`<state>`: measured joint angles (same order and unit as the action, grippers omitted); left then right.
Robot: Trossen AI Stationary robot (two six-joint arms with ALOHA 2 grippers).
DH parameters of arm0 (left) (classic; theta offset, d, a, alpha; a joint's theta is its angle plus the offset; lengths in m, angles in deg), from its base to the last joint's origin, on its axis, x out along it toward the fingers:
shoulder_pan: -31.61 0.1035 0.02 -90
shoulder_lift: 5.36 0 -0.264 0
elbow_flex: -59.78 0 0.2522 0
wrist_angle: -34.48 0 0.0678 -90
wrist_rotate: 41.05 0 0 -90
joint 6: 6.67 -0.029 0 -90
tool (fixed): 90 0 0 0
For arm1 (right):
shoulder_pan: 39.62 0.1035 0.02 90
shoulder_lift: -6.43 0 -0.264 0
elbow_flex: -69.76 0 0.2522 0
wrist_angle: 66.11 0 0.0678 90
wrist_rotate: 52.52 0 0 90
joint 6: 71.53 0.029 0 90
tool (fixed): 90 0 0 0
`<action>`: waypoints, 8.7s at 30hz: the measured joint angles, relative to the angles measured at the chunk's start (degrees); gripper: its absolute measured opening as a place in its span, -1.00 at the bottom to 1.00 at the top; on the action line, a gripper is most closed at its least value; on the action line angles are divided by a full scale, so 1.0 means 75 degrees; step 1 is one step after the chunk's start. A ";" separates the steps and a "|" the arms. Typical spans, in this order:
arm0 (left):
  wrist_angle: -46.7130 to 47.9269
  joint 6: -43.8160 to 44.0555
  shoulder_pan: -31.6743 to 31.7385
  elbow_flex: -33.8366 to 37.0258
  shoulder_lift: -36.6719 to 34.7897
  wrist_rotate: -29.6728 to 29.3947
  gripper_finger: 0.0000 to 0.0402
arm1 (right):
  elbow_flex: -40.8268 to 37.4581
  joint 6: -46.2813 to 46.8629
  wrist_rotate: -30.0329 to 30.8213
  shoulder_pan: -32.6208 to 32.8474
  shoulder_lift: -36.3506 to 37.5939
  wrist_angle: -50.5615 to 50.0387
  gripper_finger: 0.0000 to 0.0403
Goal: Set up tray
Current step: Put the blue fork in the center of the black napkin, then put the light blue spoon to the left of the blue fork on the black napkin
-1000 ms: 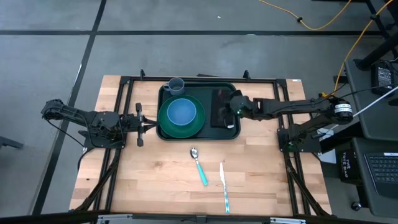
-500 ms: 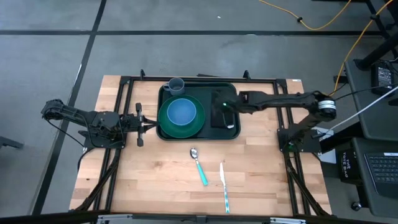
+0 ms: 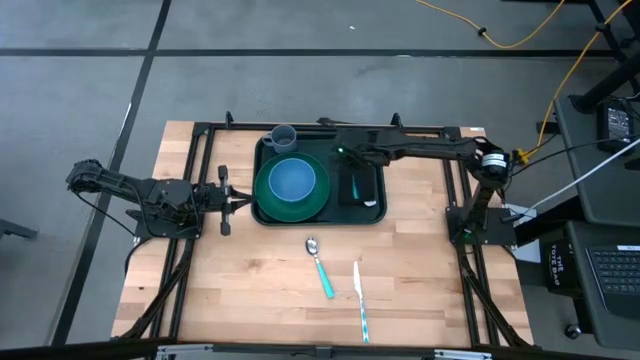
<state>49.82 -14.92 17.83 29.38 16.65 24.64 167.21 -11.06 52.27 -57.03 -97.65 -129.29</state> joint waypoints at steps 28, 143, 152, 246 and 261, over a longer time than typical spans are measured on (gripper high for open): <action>0.0017 0.0014 0.0001 0.0000 0.0000 0.0030 -0.98 | 0.0063 0.0503 -0.0593 -0.0549 -0.1351 -0.0261 -0.92; 0.0108 0.0067 0.0000 0.0000 -0.0116 0.0971 -0.98 | 0.3315 -0.1377 0.2288 0.2047 -0.1494 -0.2770 -0.95; 0.0434 0.0374 0.0000 0.0000 -0.0521 0.1525 -0.98 | 0.2807 -0.0748 0.2992 0.4225 -0.1494 -0.1916 -0.96; 0.0460 0.0416 0.0000 0.0000 -0.0687 0.1573 -0.98 | 0.1753 -0.0549 -0.0724 0.5287 -0.2836 0.1085 0.00; 0.0457 0.0410 0.0000 0.0000 -0.0687 0.1571 -0.98 | 0.1759 -0.0529 -0.0367 0.5241 -0.3339 0.1202 0.00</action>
<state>53.25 -11.85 17.83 29.38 11.50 36.42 180.40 -15.02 49.52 -17.73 -122.69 -120.28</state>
